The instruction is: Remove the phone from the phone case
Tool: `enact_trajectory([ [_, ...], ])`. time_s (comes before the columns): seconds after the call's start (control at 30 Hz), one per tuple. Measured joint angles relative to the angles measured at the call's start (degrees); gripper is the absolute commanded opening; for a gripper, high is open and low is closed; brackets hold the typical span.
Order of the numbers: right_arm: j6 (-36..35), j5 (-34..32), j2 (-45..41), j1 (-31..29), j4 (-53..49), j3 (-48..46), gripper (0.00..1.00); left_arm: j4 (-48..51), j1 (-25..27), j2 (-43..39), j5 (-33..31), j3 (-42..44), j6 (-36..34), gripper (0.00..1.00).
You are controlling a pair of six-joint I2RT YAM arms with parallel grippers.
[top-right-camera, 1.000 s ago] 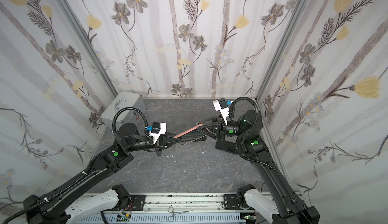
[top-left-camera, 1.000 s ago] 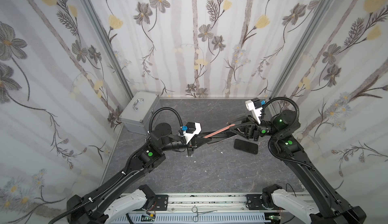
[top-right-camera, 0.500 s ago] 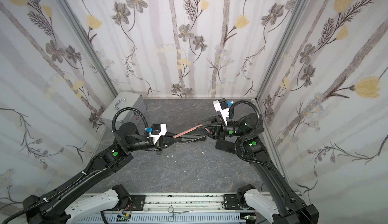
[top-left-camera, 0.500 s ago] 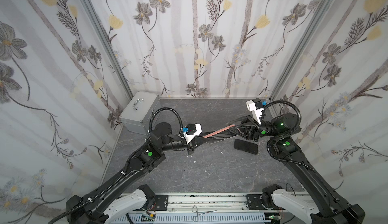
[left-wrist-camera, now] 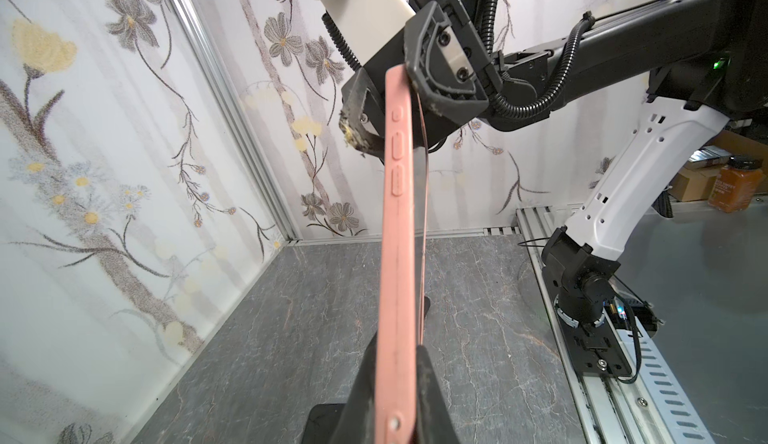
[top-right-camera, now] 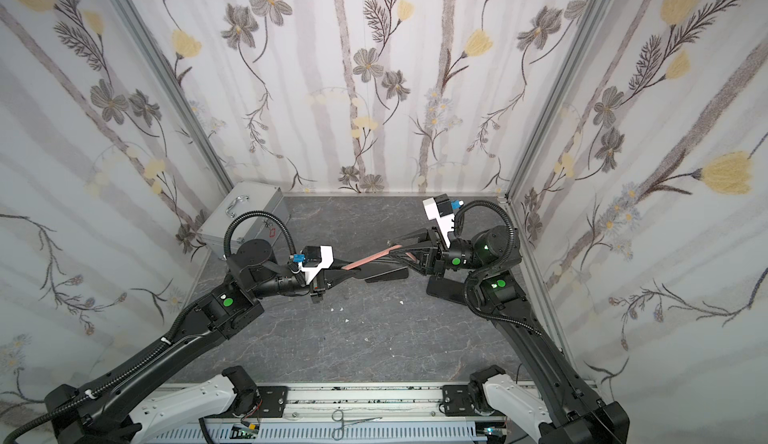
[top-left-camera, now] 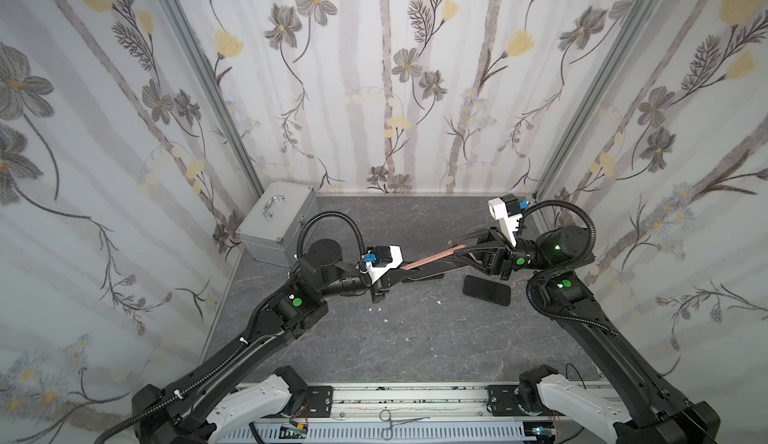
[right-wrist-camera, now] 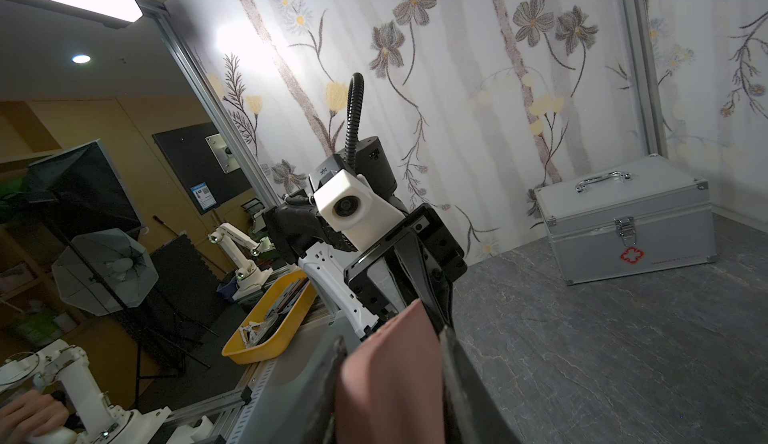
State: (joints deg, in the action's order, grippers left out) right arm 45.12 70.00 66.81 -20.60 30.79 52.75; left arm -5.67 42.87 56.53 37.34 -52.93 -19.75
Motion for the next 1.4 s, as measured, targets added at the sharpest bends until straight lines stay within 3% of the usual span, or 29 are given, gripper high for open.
enact_trajectory([
  [0.97, 3.04, -1.75, 0.26, -0.07, -2.82, -1.18, 0.42, 2.64, 0.17, 0.5, -2.69, -0.85, -4.66, 0.0],
  [1.17, 4.28, -4.55, -0.46, -0.07, -5.75, 0.33, 0.73, -0.04, 0.31, -0.22, -4.09, 0.26, -5.73, 0.0],
  [1.4, -0.81, -12.22, -7.41, 2.54, -8.46, 0.87, 0.81, -8.9, 0.2, -2.82, -6.38, 5.16, -1.2, 0.0],
])
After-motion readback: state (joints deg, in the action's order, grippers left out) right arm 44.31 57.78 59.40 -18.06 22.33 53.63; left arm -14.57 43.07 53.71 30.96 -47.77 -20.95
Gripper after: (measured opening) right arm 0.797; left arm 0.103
